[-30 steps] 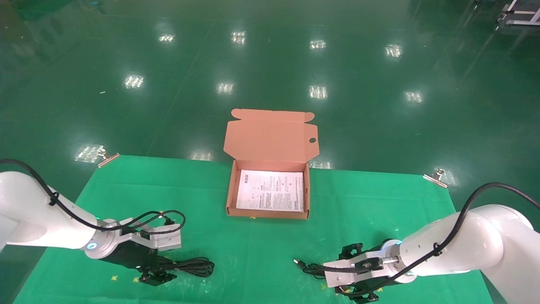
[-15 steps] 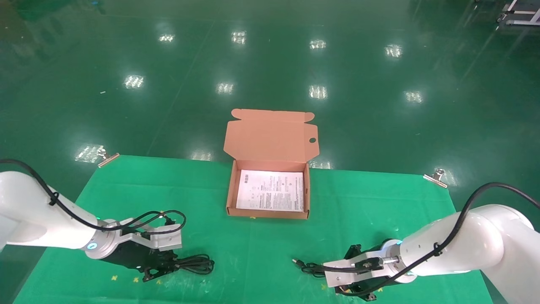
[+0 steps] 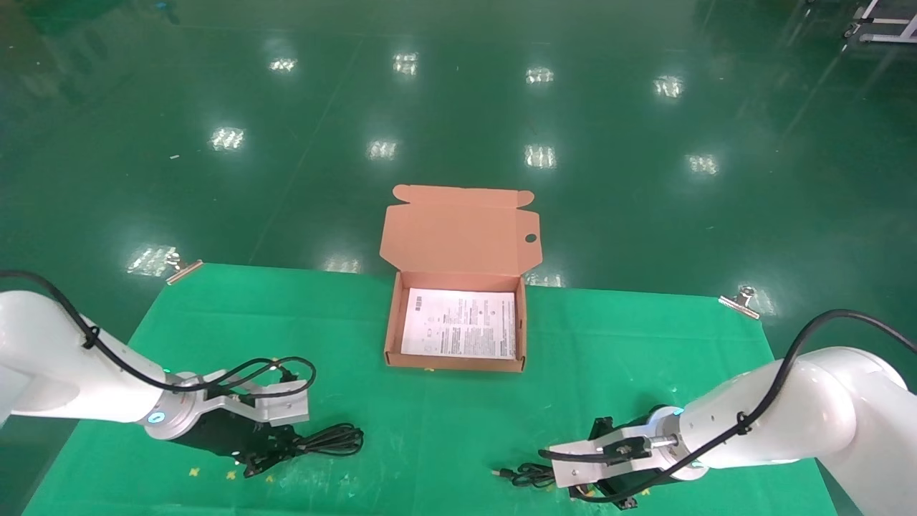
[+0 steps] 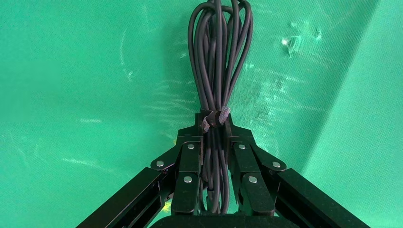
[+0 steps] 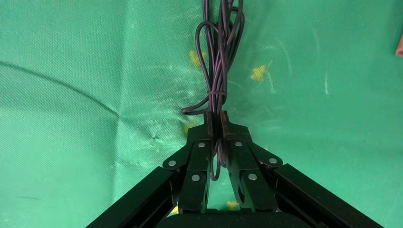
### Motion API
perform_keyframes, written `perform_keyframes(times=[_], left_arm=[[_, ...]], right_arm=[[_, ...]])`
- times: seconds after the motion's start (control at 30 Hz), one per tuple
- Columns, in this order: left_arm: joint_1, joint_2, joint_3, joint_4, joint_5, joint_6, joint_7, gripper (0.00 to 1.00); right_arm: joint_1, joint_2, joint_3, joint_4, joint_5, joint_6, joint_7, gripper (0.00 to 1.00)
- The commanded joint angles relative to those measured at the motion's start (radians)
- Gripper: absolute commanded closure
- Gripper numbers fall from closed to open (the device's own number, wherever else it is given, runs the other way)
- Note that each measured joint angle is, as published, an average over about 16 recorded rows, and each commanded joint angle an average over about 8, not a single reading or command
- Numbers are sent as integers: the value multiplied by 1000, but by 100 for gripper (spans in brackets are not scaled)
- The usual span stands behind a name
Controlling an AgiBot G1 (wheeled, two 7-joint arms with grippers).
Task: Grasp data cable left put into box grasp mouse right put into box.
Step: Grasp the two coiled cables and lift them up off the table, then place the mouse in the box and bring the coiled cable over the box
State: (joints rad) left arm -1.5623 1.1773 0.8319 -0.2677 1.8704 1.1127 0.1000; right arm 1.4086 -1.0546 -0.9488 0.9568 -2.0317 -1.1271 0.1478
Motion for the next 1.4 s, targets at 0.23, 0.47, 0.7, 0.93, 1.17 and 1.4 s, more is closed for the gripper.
perform_keyframes(times=[0.23,0.47,0.7,0.93,1.17,1.4], left_arm=[[-51,-32,10,-132,40,-52,-22,100],[-74,-107,2,-446,87,-106,-132,100],[-58,-135,2,-728,218,-189,-311,100],[-79,-98,-3,-799,372,-253,-454,100],[-100,-88,-13,-817,439,-268,-522,100],[-88,-120,-11,-829,480,-239,-560,100]], right_arm=[[94,96,76,100,26,-2,91,100],[214,99,136,154,8,44,154,100],[319,-29,177,63,38,148,115,100],[411,-179,203,-117,94,245,3,100],[451,-242,216,-214,129,283,-82,100],[430,-257,208,-213,131,292,-93,100]])
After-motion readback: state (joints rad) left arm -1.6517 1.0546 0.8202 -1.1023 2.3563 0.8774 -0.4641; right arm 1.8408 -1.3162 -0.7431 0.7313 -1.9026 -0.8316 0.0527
